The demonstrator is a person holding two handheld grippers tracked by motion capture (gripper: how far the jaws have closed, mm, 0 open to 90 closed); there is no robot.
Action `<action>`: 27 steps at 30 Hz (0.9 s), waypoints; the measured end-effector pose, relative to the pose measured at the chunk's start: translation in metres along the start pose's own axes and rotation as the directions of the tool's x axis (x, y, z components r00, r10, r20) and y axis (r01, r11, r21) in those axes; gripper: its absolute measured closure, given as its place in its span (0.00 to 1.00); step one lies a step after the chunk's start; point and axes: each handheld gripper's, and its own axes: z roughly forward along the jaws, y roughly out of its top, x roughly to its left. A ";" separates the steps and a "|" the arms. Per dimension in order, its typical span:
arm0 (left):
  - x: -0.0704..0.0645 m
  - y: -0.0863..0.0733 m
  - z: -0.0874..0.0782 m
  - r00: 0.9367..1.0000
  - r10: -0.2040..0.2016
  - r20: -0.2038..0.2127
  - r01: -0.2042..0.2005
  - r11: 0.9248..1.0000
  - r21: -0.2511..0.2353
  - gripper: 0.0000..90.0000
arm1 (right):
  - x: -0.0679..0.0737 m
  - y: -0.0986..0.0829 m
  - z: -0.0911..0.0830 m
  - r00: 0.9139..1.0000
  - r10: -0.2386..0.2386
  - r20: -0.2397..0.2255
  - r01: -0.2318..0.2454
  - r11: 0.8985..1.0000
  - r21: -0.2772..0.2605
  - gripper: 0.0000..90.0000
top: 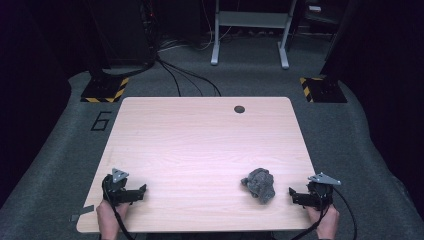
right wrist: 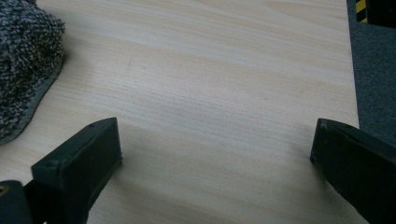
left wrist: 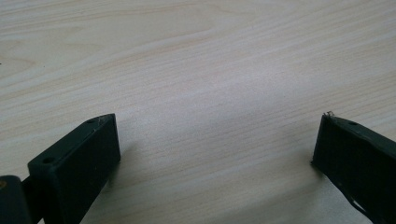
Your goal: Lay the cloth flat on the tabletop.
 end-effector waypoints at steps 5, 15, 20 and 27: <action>0.000 0.000 0.000 1.000 -0.002 0.000 0.002 1.000 -0.006 0.01 | 0.000 0.000 0.000 1.000 -0.002 -0.002 0.002 1.000 -0.001 0.02; 0.000 0.000 0.000 1.000 -0.001 -0.001 0.001 1.000 -0.006 0.01 | 0.000 0.001 0.000 1.000 -0.004 -0.002 0.004 1.000 0.003 0.02; 0.000 0.000 0.000 1.000 -0.002 -0.003 0.002 1.000 -0.007 0.01 | 0.001 0.000 0.000 1.000 -0.001 0.000 0.001 1.000 -0.001 0.02; 0.000 0.000 0.000 1.000 -0.002 -0.002 0.002 1.000 -0.008 0.01 | 0.001 0.000 0.000 1.000 0.000 -0.001 0.000 1.000 0.001 0.02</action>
